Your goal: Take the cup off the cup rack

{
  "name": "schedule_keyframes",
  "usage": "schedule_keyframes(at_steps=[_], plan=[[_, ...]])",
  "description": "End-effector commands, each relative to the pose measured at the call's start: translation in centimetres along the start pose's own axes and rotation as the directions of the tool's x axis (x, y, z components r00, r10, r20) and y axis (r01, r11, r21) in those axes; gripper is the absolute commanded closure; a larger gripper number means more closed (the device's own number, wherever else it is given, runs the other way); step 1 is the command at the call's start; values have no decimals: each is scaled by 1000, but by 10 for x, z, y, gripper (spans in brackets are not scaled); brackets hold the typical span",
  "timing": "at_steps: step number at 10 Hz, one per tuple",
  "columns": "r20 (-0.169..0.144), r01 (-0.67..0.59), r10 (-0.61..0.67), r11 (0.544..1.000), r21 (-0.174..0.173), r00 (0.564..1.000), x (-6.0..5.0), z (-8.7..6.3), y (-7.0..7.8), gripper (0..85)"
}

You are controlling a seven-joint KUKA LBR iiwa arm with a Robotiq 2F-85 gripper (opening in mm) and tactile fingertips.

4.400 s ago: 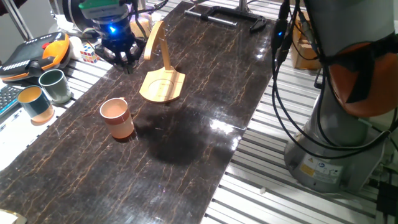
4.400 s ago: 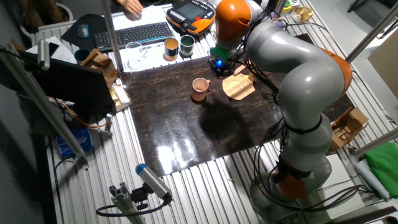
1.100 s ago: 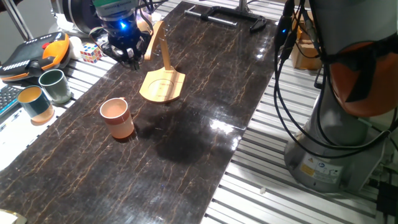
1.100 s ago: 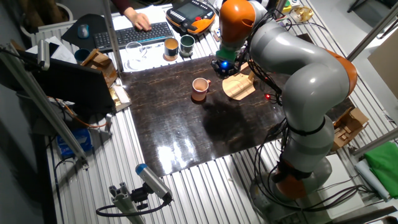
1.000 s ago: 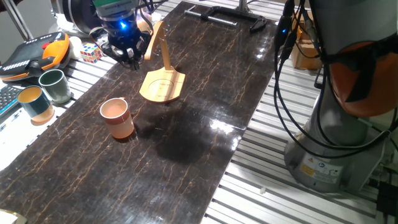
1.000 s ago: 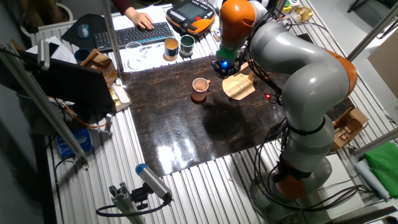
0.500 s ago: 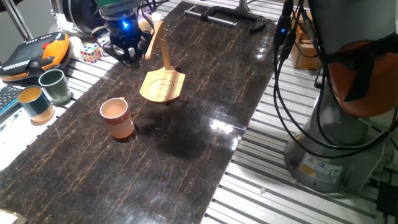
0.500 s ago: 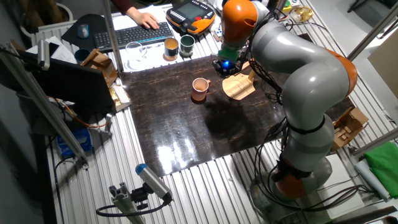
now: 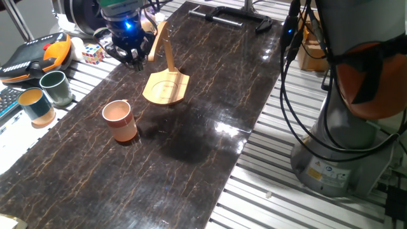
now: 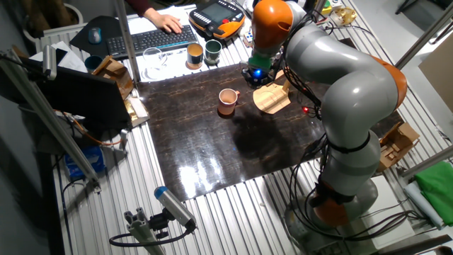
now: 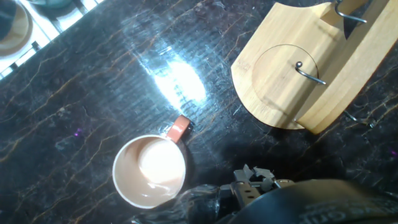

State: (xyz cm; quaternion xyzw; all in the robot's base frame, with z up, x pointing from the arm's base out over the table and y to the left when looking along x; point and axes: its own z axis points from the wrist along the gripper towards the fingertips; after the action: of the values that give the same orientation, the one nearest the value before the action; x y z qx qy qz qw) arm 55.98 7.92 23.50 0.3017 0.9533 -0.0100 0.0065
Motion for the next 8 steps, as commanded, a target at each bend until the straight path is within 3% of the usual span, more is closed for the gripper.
schedule_keyframes(at_steps=[1,4,8], plan=[[2,5,-5,1000,-1,1000,0,-1,1,843],[2,-9,9,1000,-1,1000,4,-5,11,843],[-14,49,-49,999,-8,999,5,-5,9,843]])
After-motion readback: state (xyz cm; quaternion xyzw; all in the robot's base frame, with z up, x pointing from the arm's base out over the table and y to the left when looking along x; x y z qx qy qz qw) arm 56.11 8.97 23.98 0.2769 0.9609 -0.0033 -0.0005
